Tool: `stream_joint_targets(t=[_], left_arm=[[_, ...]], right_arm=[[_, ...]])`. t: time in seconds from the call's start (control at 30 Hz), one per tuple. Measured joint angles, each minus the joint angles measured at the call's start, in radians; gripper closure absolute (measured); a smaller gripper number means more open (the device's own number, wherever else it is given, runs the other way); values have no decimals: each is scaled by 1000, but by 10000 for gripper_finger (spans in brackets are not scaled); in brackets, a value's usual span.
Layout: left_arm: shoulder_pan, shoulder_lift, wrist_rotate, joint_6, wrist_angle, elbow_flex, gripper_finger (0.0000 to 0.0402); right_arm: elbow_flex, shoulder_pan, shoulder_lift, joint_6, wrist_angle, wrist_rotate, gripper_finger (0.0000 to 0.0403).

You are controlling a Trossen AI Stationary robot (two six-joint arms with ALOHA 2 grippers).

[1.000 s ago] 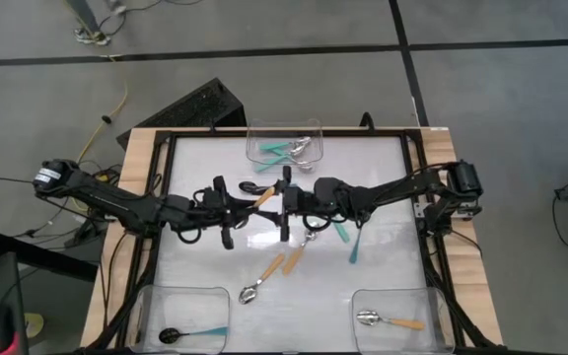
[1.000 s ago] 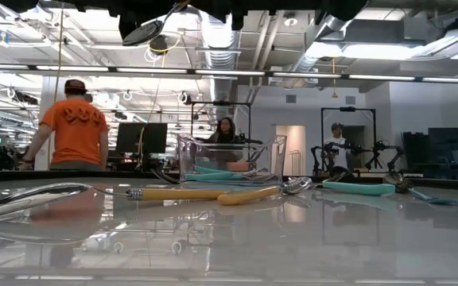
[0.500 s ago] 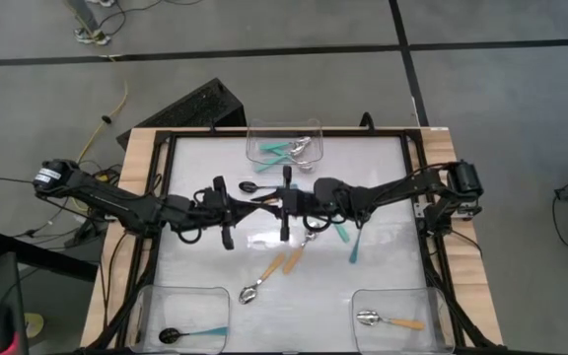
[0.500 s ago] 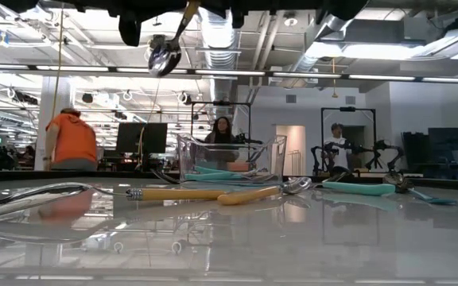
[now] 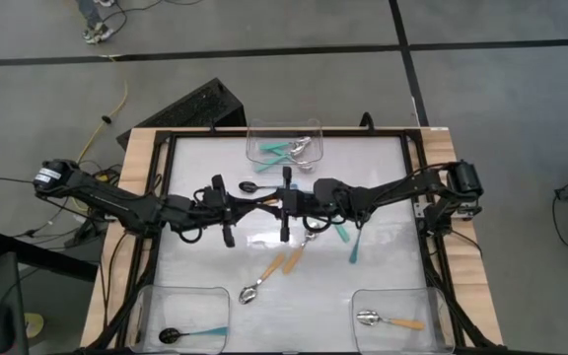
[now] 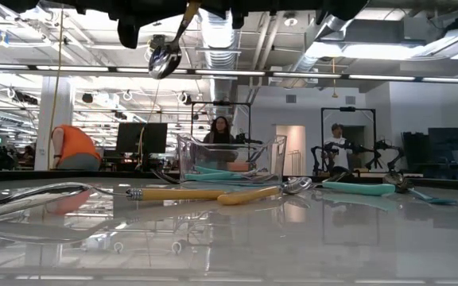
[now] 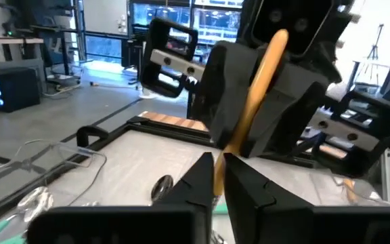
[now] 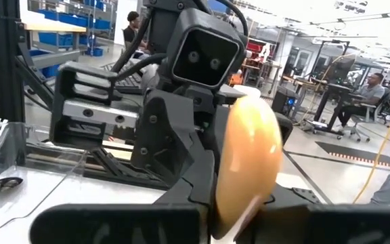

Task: Sort silverware by color (type)
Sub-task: Put the left orange spoon into the bottom right transparent bin

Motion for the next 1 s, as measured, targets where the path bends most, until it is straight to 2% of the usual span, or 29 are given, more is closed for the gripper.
stream_joint_targets(t=[0.13, 0.37, 0.47, 0.67, 0.83, 1.0], left_arm=[[0, 0, 0, 0, -40, 0, 348], [0, 0, -24, -33, -97, 0, 266], [0, 0, -26, -37, -96, 0, 239], [0, 0, -26, -40, -133, 0, 213], [0, 0, -25, -57, -156, 0, 212], [0, 0, -16, -59, -155, 0, 212]], right_arm=[[0, 0, 0, 0, 0, 8, 358], [0, 0, -5, 7, -37, 36, 358], [0, 0, -28, 8, -98, 110, 358], [0, 0, -125, 67, -325, 159, 358], [0, 16, -232, 183, -623, 161, 358], [0, 81, -334, 300, -870, 161, 358]])
